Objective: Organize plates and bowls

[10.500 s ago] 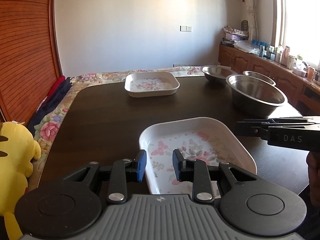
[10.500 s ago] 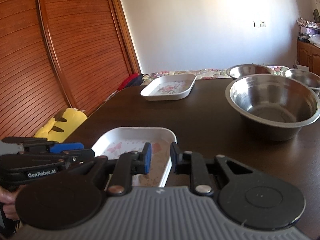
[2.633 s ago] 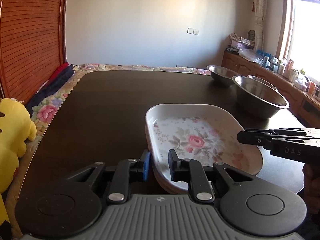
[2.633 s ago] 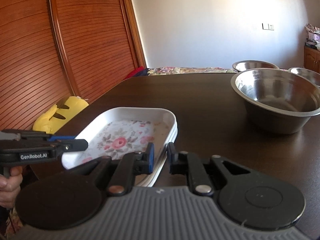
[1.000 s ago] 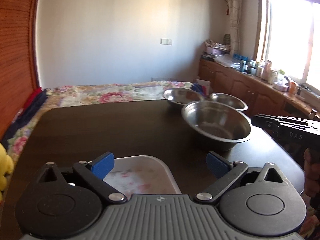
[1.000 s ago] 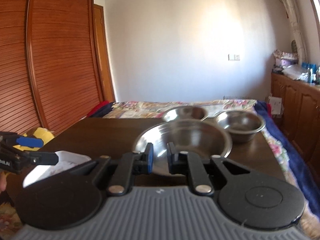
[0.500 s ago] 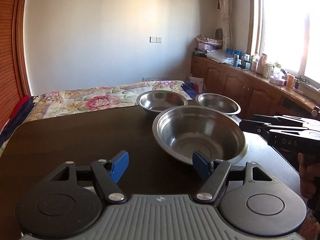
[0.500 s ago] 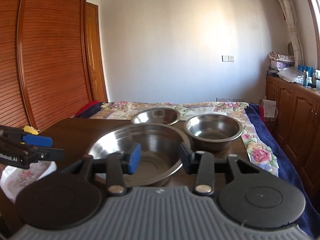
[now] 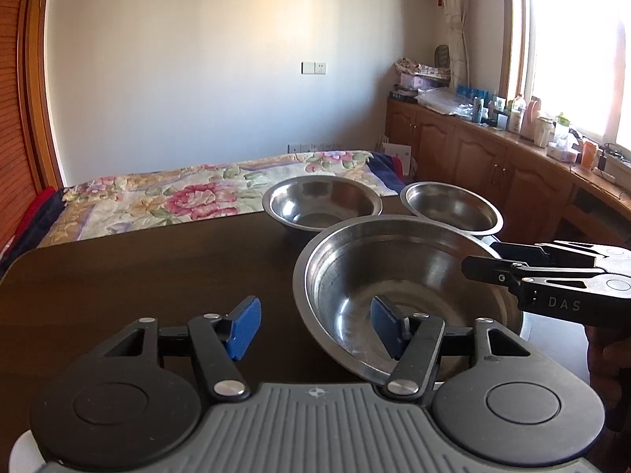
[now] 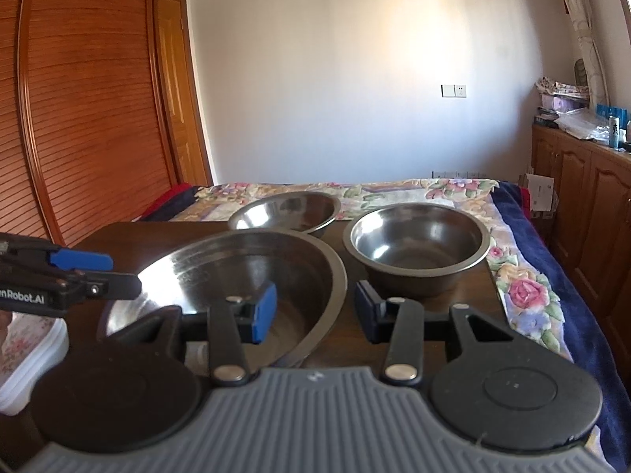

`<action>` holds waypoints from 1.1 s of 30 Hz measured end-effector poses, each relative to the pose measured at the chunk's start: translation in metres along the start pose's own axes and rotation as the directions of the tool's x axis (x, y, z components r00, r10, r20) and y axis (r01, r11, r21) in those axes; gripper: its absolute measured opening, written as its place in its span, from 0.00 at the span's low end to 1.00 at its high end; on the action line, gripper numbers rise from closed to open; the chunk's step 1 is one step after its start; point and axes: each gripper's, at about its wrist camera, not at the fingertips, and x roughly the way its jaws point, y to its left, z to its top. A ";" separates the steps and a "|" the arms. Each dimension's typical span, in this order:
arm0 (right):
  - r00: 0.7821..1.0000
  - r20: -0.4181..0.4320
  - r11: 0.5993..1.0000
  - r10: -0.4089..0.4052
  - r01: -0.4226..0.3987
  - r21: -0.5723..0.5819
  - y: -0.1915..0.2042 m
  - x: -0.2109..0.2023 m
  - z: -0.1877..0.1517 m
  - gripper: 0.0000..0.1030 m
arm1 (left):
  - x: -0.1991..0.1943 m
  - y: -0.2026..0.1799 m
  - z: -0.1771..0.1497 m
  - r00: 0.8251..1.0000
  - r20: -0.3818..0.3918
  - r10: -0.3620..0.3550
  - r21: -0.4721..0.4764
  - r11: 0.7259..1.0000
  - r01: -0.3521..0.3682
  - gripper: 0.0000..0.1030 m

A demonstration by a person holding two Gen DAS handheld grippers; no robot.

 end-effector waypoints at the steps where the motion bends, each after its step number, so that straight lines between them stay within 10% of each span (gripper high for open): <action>1: 1.000 -0.003 1.000 0.001 -0.001 0.002 -0.001 0.001 0.000 0.44 | 0.003 0.000 0.000 1.000 -0.006 0.000 0.000 1.000 0.000 0.62; 10: 1.000 -0.028 1.000 0.015 -0.015 0.007 -0.003 0.008 -0.004 0.44 | 0.016 -0.002 0.000 0.999 -0.034 -0.012 -0.002 1.000 0.012 0.55; 17: 0.998 -0.040 0.999 0.041 -0.041 -0.001 0.000 0.008 -0.004 0.37 | 0.020 -0.002 -0.002 0.998 -0.055 -0.031 -0.008 0.999 0.031 0.30; 33: 0.999 -0.015 0.999 0.039 -0.039 0.007 0.021 -0.027 -0.006 0.33 | -0.029 0.000 -0.016 0.998 -0.013 -0.062 -0.016 0.998 0.062 0.29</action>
